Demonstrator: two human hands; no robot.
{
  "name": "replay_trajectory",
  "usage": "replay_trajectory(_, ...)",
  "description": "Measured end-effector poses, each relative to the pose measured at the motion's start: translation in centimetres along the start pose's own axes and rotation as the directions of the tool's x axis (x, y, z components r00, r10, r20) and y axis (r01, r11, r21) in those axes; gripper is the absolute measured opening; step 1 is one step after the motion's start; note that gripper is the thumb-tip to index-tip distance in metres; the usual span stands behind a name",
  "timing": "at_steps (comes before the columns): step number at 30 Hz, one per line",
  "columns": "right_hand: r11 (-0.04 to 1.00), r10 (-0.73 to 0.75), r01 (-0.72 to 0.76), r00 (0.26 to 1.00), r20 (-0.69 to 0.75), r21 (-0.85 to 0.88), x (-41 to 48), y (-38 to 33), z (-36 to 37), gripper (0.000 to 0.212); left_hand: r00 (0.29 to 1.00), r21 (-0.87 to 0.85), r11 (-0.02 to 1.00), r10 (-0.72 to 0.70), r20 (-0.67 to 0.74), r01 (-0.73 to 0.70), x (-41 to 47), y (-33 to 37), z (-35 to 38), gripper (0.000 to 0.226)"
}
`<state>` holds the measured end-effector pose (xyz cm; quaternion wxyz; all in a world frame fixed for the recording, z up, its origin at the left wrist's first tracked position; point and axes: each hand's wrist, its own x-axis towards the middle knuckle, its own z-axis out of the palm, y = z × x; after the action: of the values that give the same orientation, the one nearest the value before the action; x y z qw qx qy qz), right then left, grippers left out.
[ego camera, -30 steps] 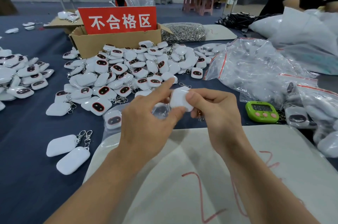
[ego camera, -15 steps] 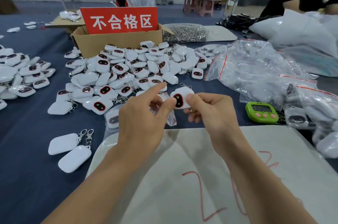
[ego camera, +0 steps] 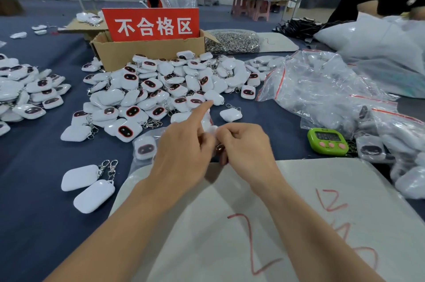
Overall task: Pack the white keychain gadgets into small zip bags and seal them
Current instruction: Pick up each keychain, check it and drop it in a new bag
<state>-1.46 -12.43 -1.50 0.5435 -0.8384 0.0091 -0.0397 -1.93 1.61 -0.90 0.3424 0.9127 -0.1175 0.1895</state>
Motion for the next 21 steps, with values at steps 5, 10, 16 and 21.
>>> replay_trajectory(5, 0.989, -0.133, 0.101, 0.921, 0.366, 0.106, 0.5, -0.2, -0.2, 0.034, 0.989, -0.063, 0.988, 0.138, -0.058, -0.142, 0.0, -0.4, -0.8, 0.056)
replay_trajectory(10, 0.951, -0.041, 0.045, 0.999, -0.019, 0.306, 1.4, 0.4, -1.2, 0.037, 0.958, -0.089, 0.988, 0.099, -0.271, -0.128, 0.5, -1.2, -1.7, 0.048)
replay_trajectory(16, 0.980, -0.058, 0.016, 0.976, 0.209, 0.198, 1.5, 0.7, -0.9, 0.047, 0.974, -0.231, 0.969, 0.039, -0.222, -0.092, 0.5, -1.9, -1.7, 0.047)
replay_trajectory(21, 0.971, -0.071, 0.015, 0.971, 0.228, 0.237, 1.3, 0.6, -0.4, 0.050, 0.984, -0.282, 0.951, 0.089, -0.152, -0.129, 0.2, -1.4, -1.1, 0.049)
